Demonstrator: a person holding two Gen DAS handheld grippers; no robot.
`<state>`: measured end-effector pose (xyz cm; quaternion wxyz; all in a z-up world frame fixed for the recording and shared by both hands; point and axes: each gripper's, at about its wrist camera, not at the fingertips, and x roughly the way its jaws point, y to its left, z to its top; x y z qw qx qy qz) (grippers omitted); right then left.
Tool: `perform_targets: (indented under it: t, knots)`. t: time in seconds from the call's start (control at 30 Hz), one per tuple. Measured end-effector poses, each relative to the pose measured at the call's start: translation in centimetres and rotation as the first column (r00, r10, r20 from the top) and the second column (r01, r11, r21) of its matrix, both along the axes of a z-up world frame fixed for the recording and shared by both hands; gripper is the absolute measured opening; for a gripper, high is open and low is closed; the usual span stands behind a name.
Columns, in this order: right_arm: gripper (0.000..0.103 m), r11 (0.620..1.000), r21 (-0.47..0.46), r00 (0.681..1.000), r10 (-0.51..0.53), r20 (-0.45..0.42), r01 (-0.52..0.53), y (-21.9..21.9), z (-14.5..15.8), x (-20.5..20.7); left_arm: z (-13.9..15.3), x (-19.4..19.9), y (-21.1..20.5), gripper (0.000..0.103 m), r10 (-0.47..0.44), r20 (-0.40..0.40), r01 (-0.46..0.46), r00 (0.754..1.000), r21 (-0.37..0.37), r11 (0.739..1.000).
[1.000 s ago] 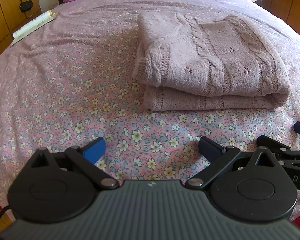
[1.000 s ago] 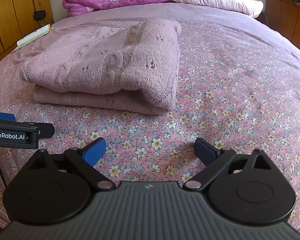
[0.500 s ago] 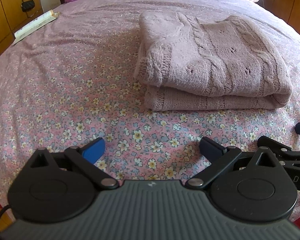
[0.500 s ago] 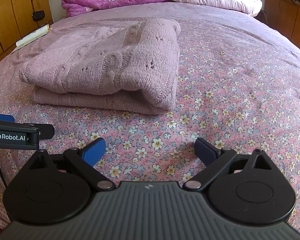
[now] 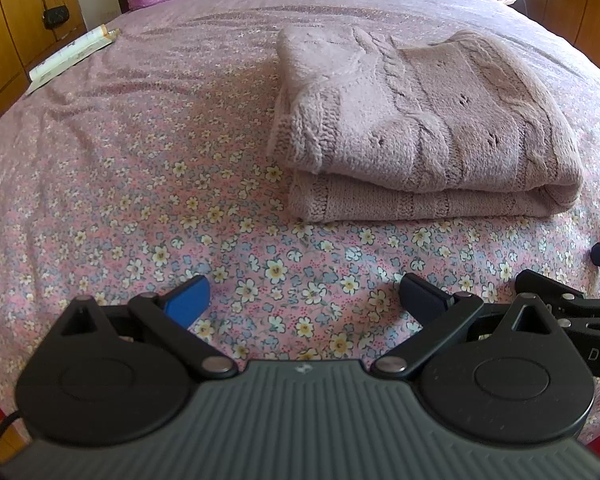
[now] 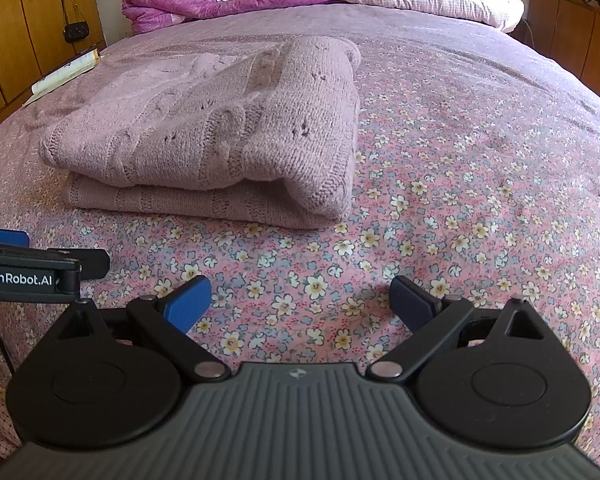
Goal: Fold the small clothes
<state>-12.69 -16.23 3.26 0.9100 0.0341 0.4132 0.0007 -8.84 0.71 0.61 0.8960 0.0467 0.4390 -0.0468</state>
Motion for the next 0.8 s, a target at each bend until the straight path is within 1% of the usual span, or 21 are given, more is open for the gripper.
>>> perform_targets:
  t: [0.8]
  knots:
    - [0.099, 1.0, 0.0, 1.0, 0.003, 0.0, -0.003, 0.15, 0.03, -0.02, -0.06, -0.15, -0.06, 0.103, 0.0, 0.003, 0.0, 1.0, 0.005, 1.0]
